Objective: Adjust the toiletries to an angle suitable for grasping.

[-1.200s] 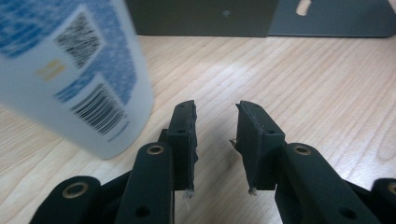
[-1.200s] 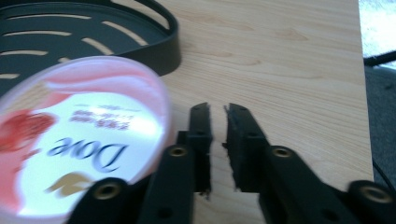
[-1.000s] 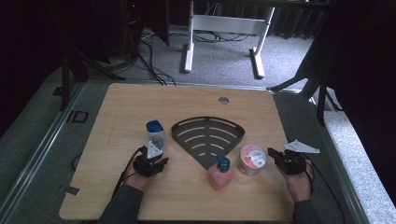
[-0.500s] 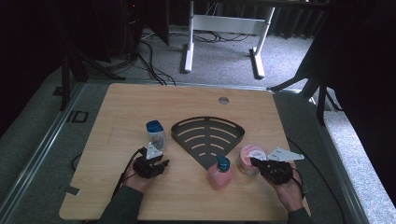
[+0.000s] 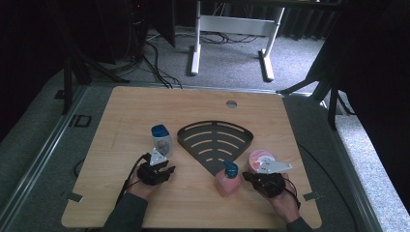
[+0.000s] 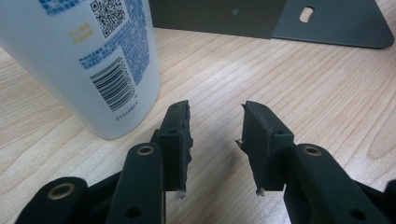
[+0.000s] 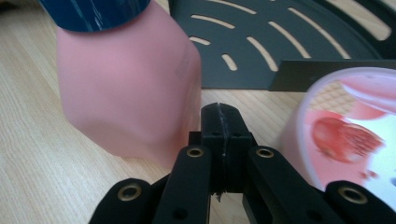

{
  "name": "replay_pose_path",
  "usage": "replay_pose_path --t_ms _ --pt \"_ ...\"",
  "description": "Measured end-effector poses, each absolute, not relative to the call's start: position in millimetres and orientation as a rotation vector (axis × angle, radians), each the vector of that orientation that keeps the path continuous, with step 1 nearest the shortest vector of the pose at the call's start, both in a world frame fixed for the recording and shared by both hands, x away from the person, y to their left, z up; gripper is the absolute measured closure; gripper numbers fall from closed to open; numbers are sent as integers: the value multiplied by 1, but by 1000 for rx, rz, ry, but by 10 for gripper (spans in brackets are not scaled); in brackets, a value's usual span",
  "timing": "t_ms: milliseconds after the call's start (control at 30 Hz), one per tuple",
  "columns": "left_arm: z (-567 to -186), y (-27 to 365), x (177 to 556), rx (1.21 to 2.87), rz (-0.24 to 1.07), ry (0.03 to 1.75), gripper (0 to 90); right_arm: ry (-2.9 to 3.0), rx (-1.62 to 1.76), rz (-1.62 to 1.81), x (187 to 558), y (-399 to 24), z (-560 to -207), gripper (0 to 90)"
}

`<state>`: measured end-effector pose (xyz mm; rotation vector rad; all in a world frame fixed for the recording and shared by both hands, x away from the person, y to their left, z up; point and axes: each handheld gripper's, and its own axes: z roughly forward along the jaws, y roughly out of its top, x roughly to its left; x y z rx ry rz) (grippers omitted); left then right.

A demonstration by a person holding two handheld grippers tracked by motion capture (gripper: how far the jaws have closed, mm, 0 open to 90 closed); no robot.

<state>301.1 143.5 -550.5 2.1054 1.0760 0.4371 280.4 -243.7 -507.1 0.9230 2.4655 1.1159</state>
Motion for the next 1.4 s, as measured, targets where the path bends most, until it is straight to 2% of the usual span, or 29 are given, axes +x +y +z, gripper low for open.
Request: replay_pose_path --t_ms 233,1000,1400 --pt "-550 144 301 2102 436 1070 632 2512 884 1116 285 -235 -514 900" --pt "-546 146 290 2089 417 1039 663 2643 686 1169 261 -194 -516 900" --pt "-546 144 286 2103 412 1030 668 2666 634 1173 274 -169 -518 900"
